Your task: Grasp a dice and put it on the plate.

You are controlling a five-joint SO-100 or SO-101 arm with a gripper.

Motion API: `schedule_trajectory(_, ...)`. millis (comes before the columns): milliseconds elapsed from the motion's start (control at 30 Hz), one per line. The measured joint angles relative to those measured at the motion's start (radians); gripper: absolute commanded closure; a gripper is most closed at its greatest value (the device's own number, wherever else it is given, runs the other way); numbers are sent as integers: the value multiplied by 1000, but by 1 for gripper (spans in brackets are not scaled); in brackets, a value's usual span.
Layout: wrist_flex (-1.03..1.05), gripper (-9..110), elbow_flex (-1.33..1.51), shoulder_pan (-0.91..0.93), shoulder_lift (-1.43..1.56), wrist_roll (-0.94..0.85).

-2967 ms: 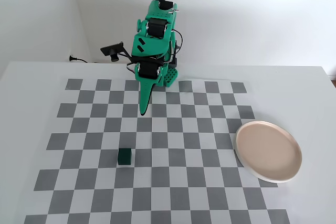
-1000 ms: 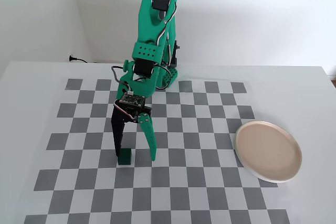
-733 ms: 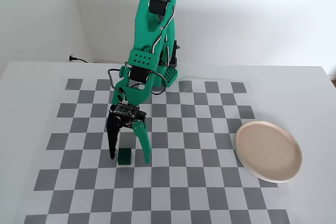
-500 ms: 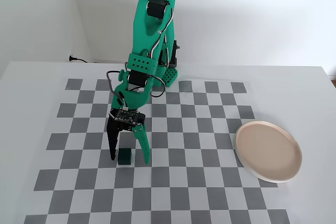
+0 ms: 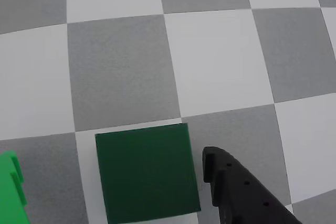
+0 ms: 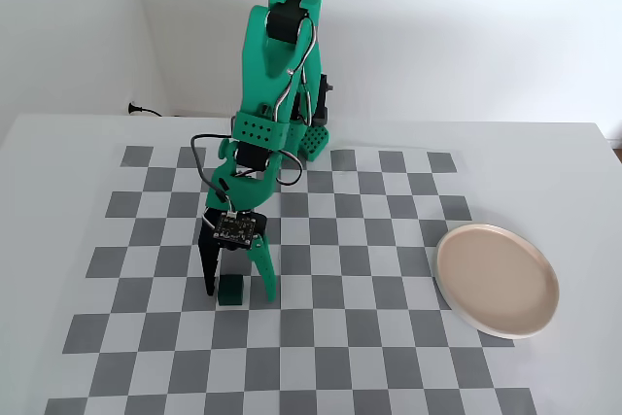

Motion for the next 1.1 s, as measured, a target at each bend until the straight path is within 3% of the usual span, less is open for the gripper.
schedule_trajectory(433,-91,74,0,25,-63,-8)
schedule_trajectory(967,-130,105,18,23,-77,-38)
schedule_trajectory(1100,-149,106,41,23,-77,-41)
